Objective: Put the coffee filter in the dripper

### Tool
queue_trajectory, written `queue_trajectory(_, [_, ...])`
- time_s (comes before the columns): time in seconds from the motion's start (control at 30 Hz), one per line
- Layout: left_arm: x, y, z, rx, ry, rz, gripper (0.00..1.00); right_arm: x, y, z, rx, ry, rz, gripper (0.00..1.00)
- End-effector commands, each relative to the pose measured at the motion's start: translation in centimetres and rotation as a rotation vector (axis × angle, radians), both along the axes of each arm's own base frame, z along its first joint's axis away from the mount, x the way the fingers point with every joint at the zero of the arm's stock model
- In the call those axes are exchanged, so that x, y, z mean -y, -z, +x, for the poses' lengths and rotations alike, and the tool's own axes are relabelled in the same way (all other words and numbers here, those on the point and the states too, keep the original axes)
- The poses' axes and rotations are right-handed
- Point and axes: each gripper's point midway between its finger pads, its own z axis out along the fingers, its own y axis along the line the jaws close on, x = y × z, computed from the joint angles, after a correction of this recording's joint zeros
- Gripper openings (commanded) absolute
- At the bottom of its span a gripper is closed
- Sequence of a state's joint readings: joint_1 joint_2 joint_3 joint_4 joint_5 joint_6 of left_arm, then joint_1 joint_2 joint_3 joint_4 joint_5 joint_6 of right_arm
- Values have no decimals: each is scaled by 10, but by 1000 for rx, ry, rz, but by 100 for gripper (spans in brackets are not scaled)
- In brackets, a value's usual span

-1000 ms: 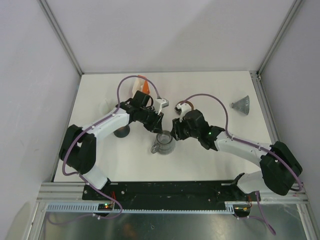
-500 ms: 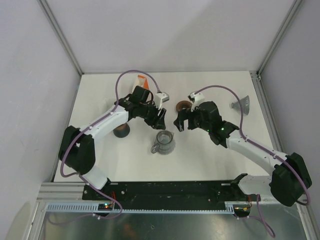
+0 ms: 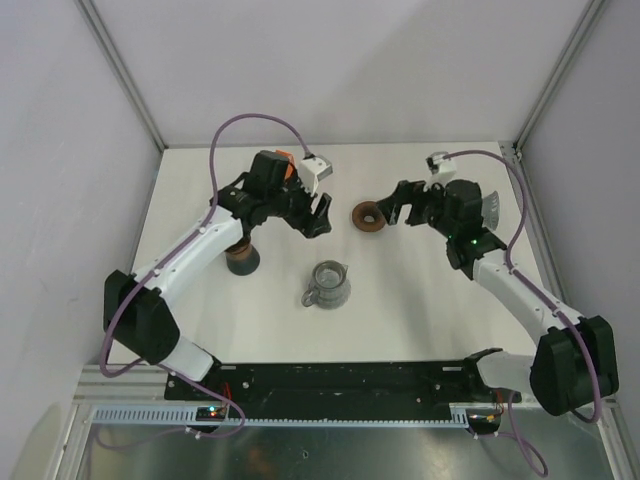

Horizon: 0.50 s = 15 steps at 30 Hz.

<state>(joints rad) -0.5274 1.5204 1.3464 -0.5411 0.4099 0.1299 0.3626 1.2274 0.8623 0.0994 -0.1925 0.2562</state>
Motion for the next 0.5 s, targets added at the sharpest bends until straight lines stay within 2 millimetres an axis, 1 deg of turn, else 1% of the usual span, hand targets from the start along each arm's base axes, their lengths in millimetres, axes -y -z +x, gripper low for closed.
queue_trajectory(0.0, [-12,-44,17,149,-56,-10,78,-14,-60,8,156,-194,168,99])
queue_trajectory(0.03, [-14,-46,19,159,-65,-5,78,-14,-59,10,148,-207,183,98])
queue_trajectory(0.07, [-16,-47,21,168,-75,2,78,-12,-57,17,135,-190,180,94])
queue_trajectory(0.13, [-20,-49,24,181,-92,13,78,1,-34,40,60,-62,102,87])
queue_trajectory(0.17, [-21,-49,25,186,-99,19,78,8,-10,51,-14,11,36,85])
queue_trajectory(0.2, [-23,-49,26,189,-104,25,78,14,2,59,-63,66,-15,84])
queue_trajectory(0.23, [-24,-48,27,194,-110,32,78,19,24,65,-133,115,-75,84])
queue_trajectory(0.27, [-25,-48,29,197,-117,38,78,21,35,70,-171,143,-114,85])
queue_trajectory(0.3, [-27,-47,31,200,-127,48,78,22,51,72,-210,165,-165,87])
queue_trajectory(0.33, [-29,-46,32,202,-134,56,78,23,59,77,-227,189,-204,89])
queue_trajectory(0.37, [-30,-45,34,206,-143,66,78,25,71,80,-249,217,-258,90])
queue_trajectory(0.4, [-32,-44,35,208,-150,72,78,25,77,84,-257,237,-296,90])
queue_trajectory(0.43, [-33,-43,36,209,-155,79,78,26,89,87,-278,250,-342,91])
queue_trajectory(0.47, [-34,-41,37,207,-158,84,78,24,92,91,-283,256,-368,91])
